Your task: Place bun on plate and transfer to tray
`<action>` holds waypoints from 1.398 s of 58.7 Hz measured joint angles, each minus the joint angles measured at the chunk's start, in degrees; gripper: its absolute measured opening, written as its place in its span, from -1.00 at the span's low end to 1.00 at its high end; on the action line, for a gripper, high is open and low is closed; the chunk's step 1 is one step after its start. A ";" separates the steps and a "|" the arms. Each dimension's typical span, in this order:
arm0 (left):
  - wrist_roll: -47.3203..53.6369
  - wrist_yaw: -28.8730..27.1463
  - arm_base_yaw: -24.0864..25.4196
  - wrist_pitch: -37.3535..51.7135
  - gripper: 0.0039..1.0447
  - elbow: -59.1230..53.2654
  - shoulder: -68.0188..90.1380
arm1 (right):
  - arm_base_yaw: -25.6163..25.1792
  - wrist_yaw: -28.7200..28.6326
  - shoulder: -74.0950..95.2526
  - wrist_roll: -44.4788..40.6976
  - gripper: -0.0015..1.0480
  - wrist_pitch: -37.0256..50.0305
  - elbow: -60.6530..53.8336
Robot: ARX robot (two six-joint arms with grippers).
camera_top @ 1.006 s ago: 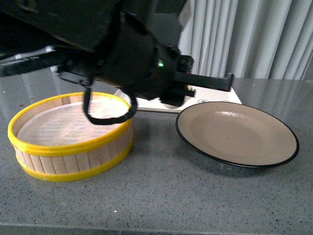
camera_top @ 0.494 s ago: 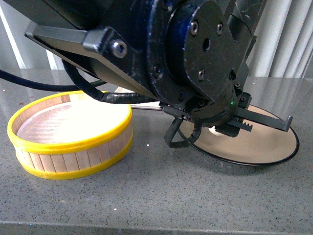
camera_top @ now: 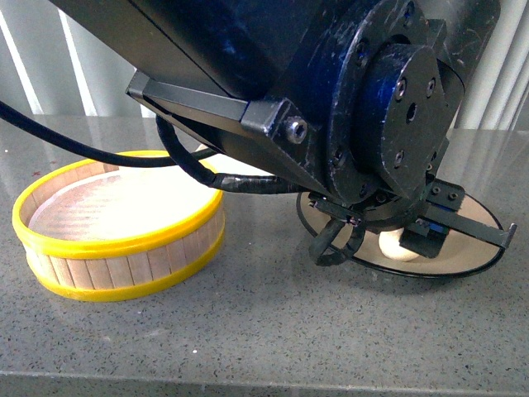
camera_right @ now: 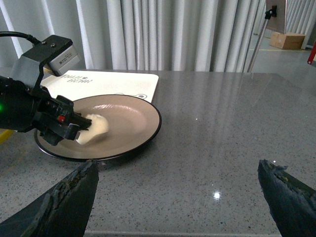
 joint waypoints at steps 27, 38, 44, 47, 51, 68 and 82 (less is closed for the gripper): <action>-0.46 0.33 1.07 -0.11 0.91 0.02 -0.22 | 0.00 0.00 0.00 0.00 0.84 0.00 0.00; -2.34 1.18 3.76 -1.33 0.88 0.37 -2.56 | 0.00 0.00 0.00 0.00 0.84 0.00 0.00; -3.56 1.27 7.28 -2.14 0.88 0.42 -6.16 | 0.00 0.00 0.00 0.00 0.84 0.00 0.00; -3.72 0.15 9.25 -2.82 0.88 0.17 -8.11 | 0.00 0.00 0.00 0.00 0.84 0.00 0.00; -3.69 -2.40 11.80 -3.52 0.88 -0.90 -10.43 | 0.00 0.00 0.00 0.00 0.84 0.00 0.00; -3.50 -4.76 14.62 -2.95 0.87 -3.26 -11.96 | 0.00 -0.09 0.00 0.00 0.84 0.00 0.00; -1.92 -12.57 18.45 39.12 0.12 -31.26 -22.58 | 0.00 0.09 0.00 0.00 0.84 0.00 0.00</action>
